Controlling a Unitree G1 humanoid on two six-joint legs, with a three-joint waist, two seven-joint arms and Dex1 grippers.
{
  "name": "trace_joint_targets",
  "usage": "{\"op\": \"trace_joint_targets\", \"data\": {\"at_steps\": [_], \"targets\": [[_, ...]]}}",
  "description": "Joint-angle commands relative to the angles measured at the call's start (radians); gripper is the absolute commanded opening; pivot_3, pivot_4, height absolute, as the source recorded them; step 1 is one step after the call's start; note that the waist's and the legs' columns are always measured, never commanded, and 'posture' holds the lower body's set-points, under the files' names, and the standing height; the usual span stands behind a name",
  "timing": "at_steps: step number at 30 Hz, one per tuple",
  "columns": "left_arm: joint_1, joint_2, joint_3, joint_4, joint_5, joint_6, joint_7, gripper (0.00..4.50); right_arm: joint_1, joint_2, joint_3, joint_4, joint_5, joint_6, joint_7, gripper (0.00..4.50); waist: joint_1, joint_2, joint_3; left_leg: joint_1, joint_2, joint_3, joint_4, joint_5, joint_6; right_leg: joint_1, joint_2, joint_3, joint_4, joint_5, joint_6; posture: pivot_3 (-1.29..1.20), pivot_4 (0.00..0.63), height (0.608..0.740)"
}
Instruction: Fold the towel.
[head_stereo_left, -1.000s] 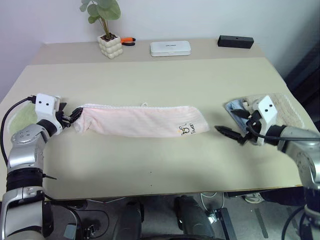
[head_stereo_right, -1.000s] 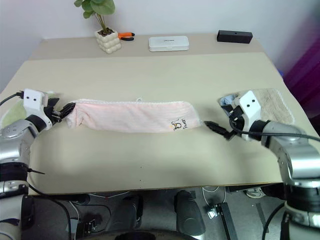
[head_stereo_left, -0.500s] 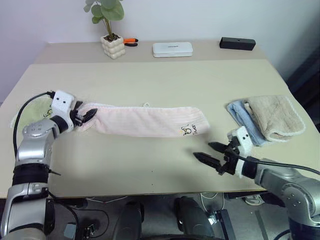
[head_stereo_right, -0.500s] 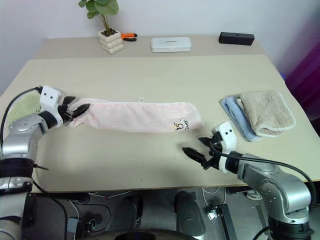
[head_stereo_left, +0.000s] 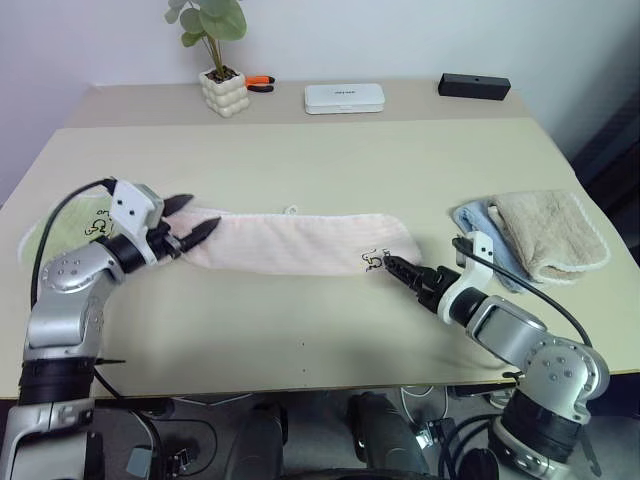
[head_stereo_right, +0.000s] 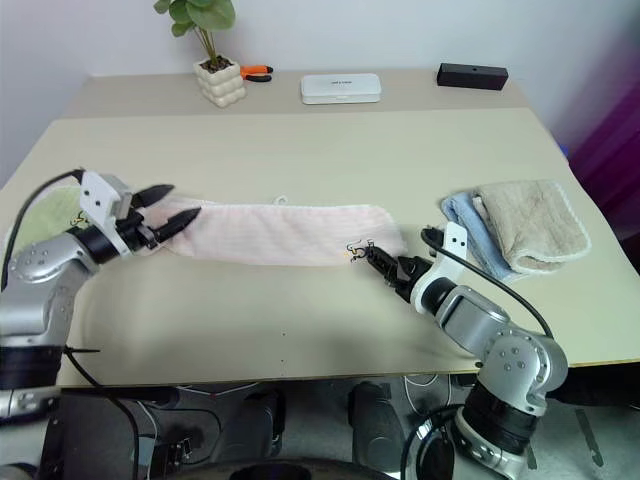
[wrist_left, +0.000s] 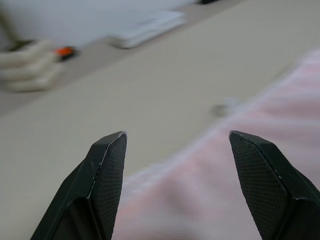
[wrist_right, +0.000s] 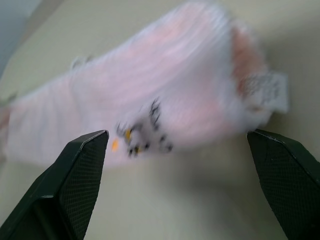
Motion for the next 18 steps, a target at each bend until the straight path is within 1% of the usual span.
{"op": "trace_joint_targets", "data": {"at_steps": [1, 2, 3, 5, 9, 10, 12, 13, 16, 18], "targets": [[0.045, 0.0, -0.055, -0.198, -0.095, 0.115, -0.024, 3.31, -0.07, 0.037, -0.054, 0.064, 0.008, -0.021, -0.074, 4.49, -0.004, 0.0, 0.0, 0.0, 0.0, 0.0, 0.0, 0.0, 0.0, 0.0, 0.0, 0.0, 0.0, 0.0, 0.0, 0.0, 0.15, 0.737], [0.057, -0.004, -0.067, -0.232, -0.109, 0.138, -0.024, 3.31, -0.084, 0.041, -0.059, 0.081, 0.005, -0.027, -0.086, 4.49, -0.005, 0.0, 0.0, 0.0, 0.0, 0.0, 0.0, 0.0, 0.0, 0.0, 0.0, 0.0, 0.0, 0.0, 0.0, 0.0, 0.15, 0.737], [0.065, -0.017, -0.081, -0.257, -0.117, 0.156, -0.009, 3.31, -0.099, 0.048, -0.06, 0.094, 0.005, -0.036, -0.098, 4.25, -0.006, 0.001, 0.0, 0.0, 0.0, 0.0, 0.0, 0.0, 0.0, 0.0, 0.0, 0.0, 0.0, 0.0, 0.0, 0.0, 0.15, 0.737], [0.073, -0.035, -0.097, -0.281, -0.117, 0.174, 0.014, 3.31, -0.117, 0.056, -0.06, 0.105, 0.011, -0.049, -0.113, 3.63, -0.006, 0.001, 0.0, 0.001, 0.0, 0.0, 0.0, 0.0, 0.0, 0.0, 0.0, 0.0, 0.0, 0.0, 0.0, 0.0, 0.15, 0.737], [0.08, -0.051, -0.114, -0.302, -0.116, 0.194, 0.033, 3.31, -0.136, 0.051, -0.063, 0.105, 0.035, -0.059, -0.128, 1.71, -0.007, 0.001, 0.0, 0.001, 0.0, 0.0, 0.0, 0.0, 0.0, -0.001, 0.001, 0.0, 0.0, 0.0, 0.0, 0.0, 0.15, 0.737], [0.082, -0.054, -0.118, -0.306, -0.116, 0.194, 0.035, 3.31, -0.143, 0.043, -0.066, 0.102, 0.044, -0.062, -0.128, 1.28, -0.007, 0.001, 0.0, 0.0, 0.0, 0.0, -0.001, 0.0, 0.0, -0.001, 0.001, 0.0, 0.0, 0.0, 0.0, 0.0, 0.15, 0.737], [0.084, -0.061, -0.123, -0.306, -0.116, 0.194, 0.037, 3.31, -0.157, 0.023, -0.078, 0.102, 0.063, -0.067, -0.128, 0.14, -0.007, 0.002, 0.0, 0.0, 0.0, 0.0, 0.0, 0.0, 0.0, -0.001, 0.001, 0.0, 0.0, 0.0, 0.0, 0.0, 0.15, 0.737], [0.084, -0.064, -0.126, -0.305, -0.113, 0.192, 0.038, 3.31, -0.165, 0.01, -0.085, 0.1, 0.072, -0.066, -0.13, 0.06, -0.007, 0.002, 0.0, 0.0, 0.0, 0.0, 0.0, 0.0, 0.0, -0.001, 0.001, 0.0, 0.0, 0.0, 0.0, 0.0, 0.15, 0.737], [0.085, -0.069, -0.13, -0.302, -0.108, 0.189, 0.038, 3.31, -0.175, -0.018, -0.093, 0.098, 0.096, -0.066, -0.14, 0.06, -0.006, 0.002, 0.0, 0.0, 0.0, 0.0, -0.001, 0.0, 0.0, -0.001, 0.001, 0.0, 0.0, 0.0, 0.0, 0.0, 0.15, 0.737], [0.079, -0.078, -0.137, -0.291, -0.104, 0.183, 0.041, 3.31, -0.185, -0.093, -0.113, 0.098, 0.113, -0.059, -0.122, 0.06, -0.005, 0.002, 0.0, 0.0, 0.0, 0.0, -0.001, 0.0, 0.0, 0.0, 0.001, 0.0, -0.001, 0.0, 0.0, 0.0, 0.15, 0.737]]}}
